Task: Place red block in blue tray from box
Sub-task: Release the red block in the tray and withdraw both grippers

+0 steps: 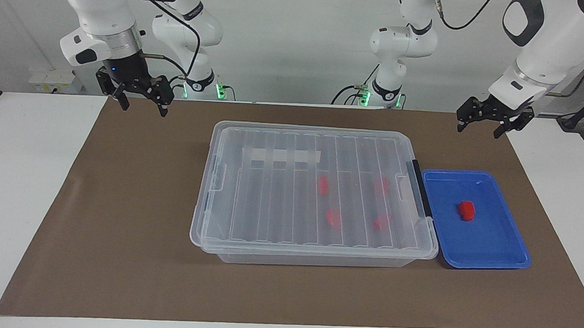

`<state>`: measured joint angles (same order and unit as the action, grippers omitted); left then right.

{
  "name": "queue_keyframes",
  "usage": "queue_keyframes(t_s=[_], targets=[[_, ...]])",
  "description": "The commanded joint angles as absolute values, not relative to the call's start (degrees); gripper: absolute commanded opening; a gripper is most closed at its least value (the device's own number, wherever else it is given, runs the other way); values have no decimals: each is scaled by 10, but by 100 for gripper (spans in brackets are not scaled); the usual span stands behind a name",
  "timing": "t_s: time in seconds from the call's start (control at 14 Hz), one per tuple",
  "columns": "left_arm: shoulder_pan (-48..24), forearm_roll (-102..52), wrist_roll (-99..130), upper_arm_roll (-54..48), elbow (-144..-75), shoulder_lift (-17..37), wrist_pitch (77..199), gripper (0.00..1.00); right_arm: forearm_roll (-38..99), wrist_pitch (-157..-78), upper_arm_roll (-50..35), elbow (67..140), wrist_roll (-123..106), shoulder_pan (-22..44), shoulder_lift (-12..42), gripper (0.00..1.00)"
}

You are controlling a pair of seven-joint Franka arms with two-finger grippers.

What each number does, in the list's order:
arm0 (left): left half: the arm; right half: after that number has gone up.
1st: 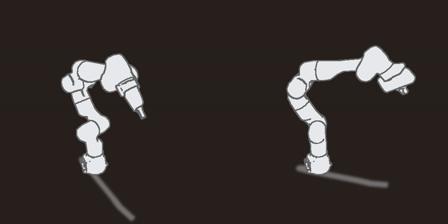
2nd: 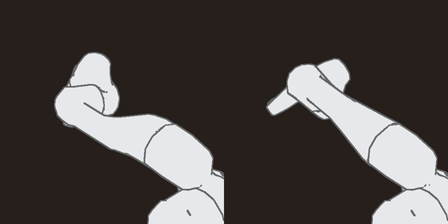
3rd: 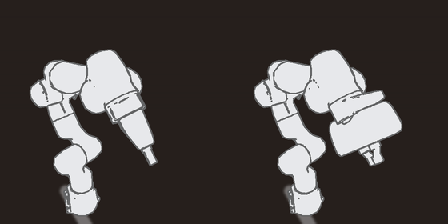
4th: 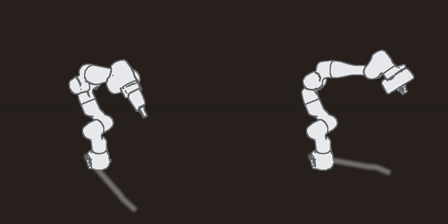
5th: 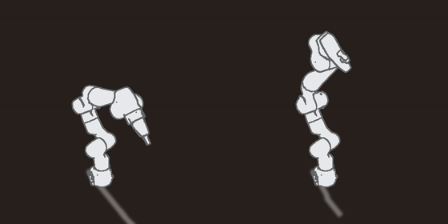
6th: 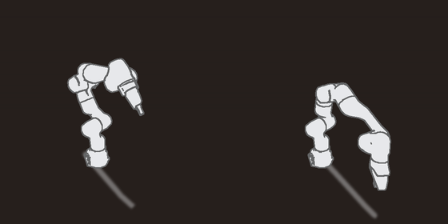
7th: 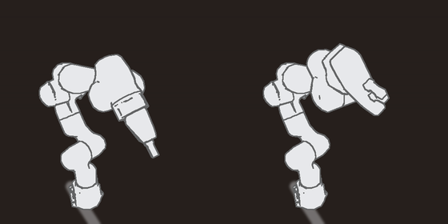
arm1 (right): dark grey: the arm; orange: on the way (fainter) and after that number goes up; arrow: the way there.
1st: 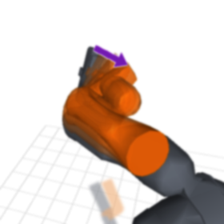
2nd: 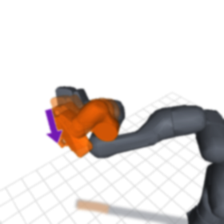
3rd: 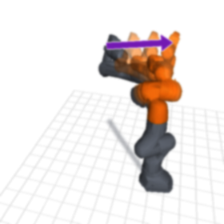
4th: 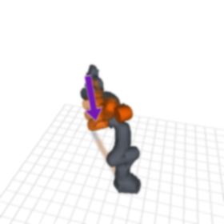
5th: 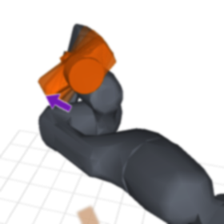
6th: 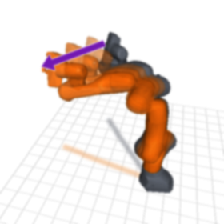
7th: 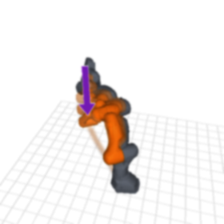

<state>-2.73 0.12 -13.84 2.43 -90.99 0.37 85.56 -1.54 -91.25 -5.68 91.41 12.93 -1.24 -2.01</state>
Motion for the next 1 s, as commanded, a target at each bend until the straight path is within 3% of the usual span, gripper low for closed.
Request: queue_keyframes(t_s=[0.0, 0.93], targets=[[-41, 11, -134, 28, -904, -2, 832, 100, -10, -908, -61, 914, 109, -19, -20, 100], [-40, 11, -132, 28, -909, 4, 871, 100, -9, -904, -62, 918, 105, -18, -22, 100]])
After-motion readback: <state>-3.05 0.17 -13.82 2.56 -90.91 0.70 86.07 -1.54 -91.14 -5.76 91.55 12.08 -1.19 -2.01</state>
